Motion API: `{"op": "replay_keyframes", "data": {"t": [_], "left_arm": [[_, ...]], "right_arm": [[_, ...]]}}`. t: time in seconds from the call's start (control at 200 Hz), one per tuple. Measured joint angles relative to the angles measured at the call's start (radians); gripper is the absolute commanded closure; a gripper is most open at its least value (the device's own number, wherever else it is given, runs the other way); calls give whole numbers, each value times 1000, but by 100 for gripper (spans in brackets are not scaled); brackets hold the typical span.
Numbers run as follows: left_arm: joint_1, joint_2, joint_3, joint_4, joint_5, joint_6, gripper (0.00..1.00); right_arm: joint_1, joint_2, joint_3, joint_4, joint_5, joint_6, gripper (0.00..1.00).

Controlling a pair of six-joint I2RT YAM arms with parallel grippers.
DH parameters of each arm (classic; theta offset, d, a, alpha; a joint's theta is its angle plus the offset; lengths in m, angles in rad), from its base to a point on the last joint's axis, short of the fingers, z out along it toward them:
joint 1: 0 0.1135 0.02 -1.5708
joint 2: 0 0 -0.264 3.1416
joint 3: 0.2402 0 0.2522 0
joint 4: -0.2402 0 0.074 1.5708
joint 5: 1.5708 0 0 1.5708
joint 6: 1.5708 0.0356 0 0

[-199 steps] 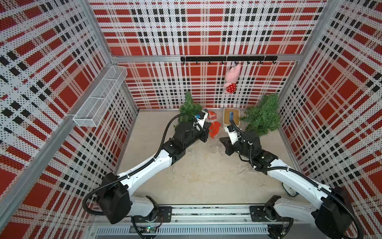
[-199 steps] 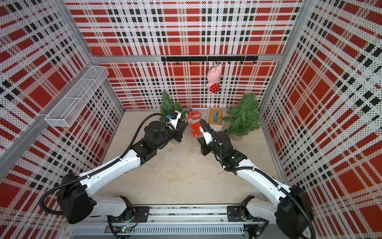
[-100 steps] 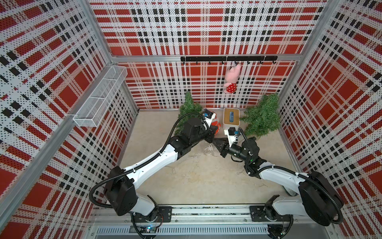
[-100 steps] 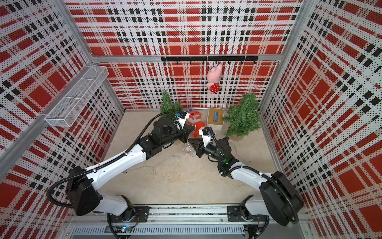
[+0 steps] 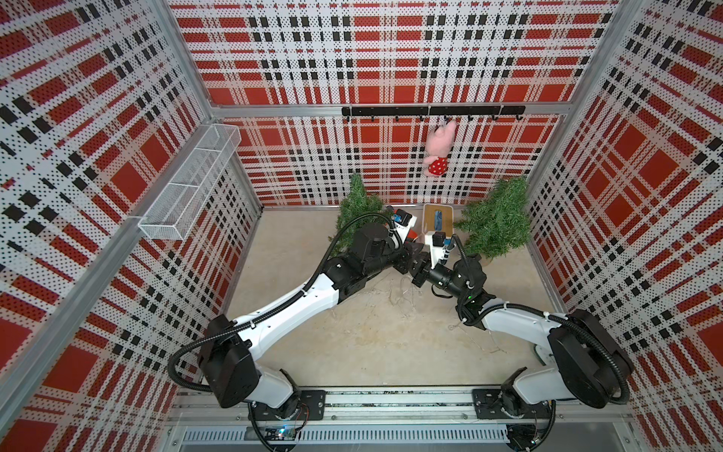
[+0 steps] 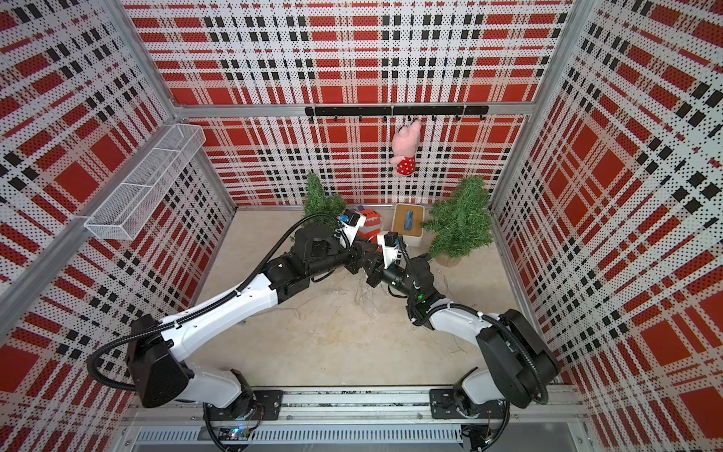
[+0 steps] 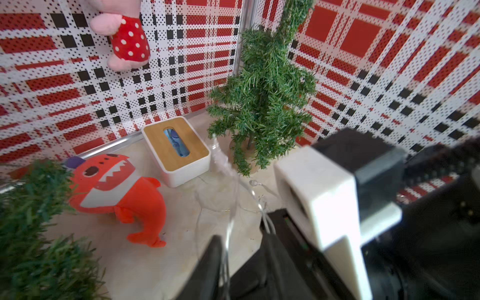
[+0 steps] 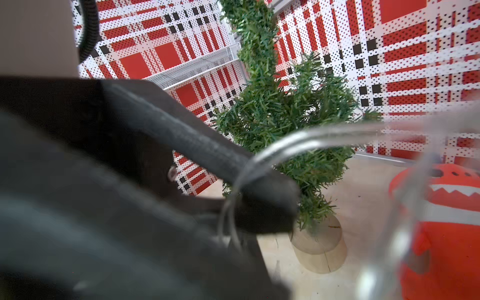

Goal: Wrap string light around the christmas tree
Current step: Pick up the light string from the center of the board.

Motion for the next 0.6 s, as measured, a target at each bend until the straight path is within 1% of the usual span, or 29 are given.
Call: {"op": "replay_keyframes", "data": {"t": [0.07, 0.13, 0.245, 0.311, 0.381, 0.496, 0.551, 0.601], "left_arm": [[24, -41, -19, -14, 2, -9, 35], [63, -106, -71, -13, 9, -17, 28], [163, -257, -215, -13, 14, -43, 25], [214, -315, -298, -8, -2, -57, 24], [246, -356, -394, 1, -26, -70, 23], [259, -381, -573, 53, -69, -87, 21], [239, -375, -642, 89, -101, -85, 19], [200, -358, -689, 126, -133, -77, 17]], "right_arm": [[-52, -34, 9, -60, 0, 4, 100], [-89, -68, 23, -123, 1, 1, 100], [-128, -124, 68, -228, 2, -20, 100], [-130, -142, 104, -282, -1, -39, 100], [-135, -149, 146, -349, 0, -63, 100], [-141, -151, 203, -440, -1, -97, 100], [-144, -151, 219, -469, -4, -105, 100], [-144, -151, 224, -484, -8, -109, 100]]}}
